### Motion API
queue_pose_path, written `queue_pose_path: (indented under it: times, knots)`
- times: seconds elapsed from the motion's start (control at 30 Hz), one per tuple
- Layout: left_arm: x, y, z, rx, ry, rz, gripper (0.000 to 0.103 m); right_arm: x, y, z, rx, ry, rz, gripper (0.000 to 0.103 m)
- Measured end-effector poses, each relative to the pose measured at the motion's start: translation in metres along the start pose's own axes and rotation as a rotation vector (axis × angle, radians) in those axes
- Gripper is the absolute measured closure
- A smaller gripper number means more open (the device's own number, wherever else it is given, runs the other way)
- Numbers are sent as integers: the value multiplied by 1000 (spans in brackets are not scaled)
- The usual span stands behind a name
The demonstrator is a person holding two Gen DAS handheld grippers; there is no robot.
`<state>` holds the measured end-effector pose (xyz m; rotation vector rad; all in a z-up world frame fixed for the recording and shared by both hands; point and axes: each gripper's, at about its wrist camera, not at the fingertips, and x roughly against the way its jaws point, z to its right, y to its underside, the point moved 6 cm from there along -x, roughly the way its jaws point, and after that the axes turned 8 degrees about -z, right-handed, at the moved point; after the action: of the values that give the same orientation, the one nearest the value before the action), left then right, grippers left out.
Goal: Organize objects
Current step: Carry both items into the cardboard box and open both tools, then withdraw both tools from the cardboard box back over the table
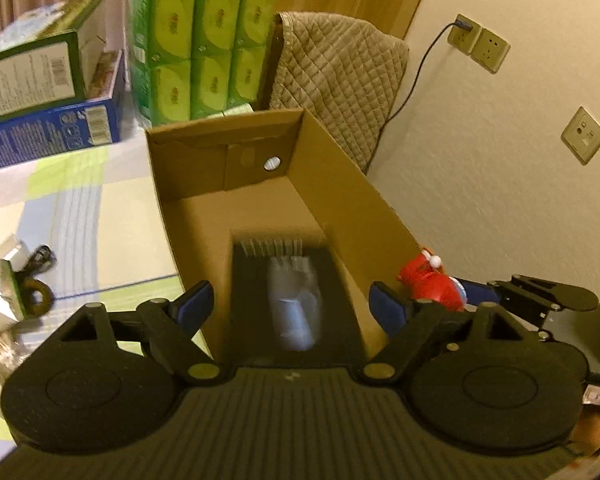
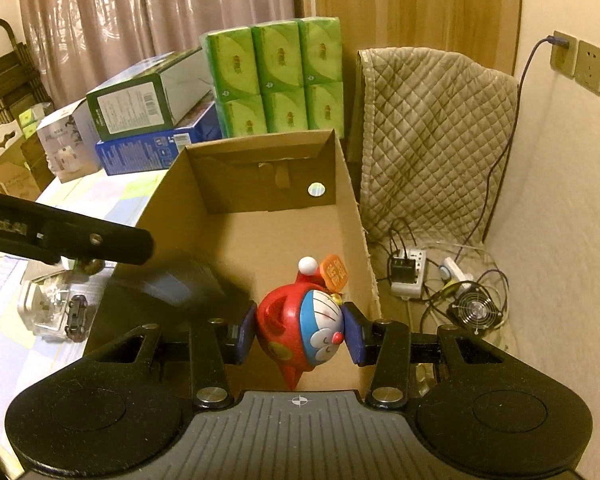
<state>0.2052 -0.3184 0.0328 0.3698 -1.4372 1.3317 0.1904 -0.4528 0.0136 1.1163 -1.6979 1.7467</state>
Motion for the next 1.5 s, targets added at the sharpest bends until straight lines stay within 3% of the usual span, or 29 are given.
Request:
queue_pose_path:
  times: [0.4, 0.67, 0.97, 1.23, 1.5]
  knots:
    - [41, 18, -31, 33, -49, 48, 19, 0, -2, -12, -4, -22, 1, 61]
    - [47, 32, -49, 63, -63, 44, 19, -17, 3, -14, -18, -30, -43, 61]
    - [56, 45, -64, 75, -87, 47, 17, 9, -7, -13, -66, -23, 66, 50]
    - [88, 68, -86, 101, -128, 81, 16, 54, -3, -49, -40, -54, 152, 45]
    - [136, 104, -124, 162, -186, 121, 12, 84, 14, -114, 37, -103, 178, 43]
